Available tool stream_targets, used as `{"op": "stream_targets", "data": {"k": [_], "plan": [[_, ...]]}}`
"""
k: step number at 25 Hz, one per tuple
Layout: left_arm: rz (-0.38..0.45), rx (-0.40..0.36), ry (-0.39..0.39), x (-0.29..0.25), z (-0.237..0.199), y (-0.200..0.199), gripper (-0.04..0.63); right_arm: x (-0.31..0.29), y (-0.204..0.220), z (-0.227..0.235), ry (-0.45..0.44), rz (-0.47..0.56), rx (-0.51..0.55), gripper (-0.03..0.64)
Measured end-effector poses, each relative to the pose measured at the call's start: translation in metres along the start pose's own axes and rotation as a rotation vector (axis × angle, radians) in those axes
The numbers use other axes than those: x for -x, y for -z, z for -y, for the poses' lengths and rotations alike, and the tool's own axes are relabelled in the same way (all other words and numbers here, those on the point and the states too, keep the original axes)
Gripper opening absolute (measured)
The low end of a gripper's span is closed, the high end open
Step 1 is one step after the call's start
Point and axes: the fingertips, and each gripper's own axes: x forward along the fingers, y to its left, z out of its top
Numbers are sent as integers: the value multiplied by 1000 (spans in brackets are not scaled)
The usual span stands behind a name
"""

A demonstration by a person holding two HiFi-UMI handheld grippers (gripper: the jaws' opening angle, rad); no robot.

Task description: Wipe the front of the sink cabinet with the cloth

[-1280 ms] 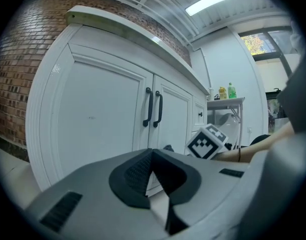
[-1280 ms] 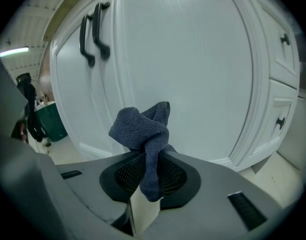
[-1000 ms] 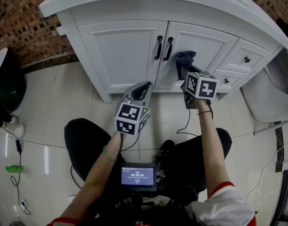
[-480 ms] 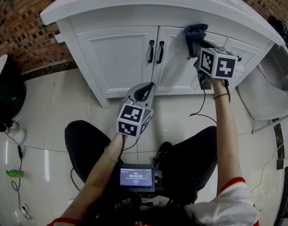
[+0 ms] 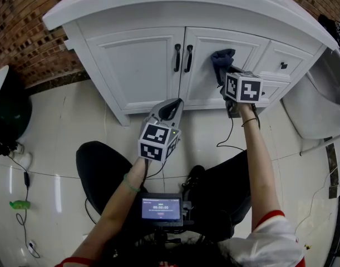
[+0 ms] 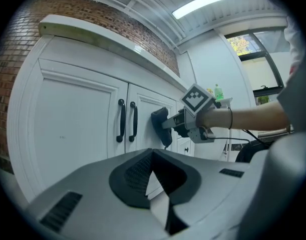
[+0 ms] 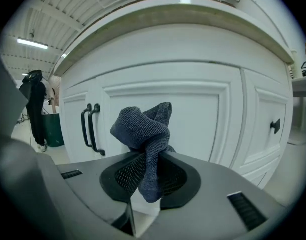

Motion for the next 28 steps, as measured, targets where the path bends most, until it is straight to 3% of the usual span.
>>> {"op": "stream_targets", "data": {"k": [18,28], "plan": [[-61,31,-23,-6,-19,38,20,-77,186,-14,10,-345,-66,72],[-84,52,-36,-8,-31,52,20,-99,261,-25,30,-502,-102,77]]}}
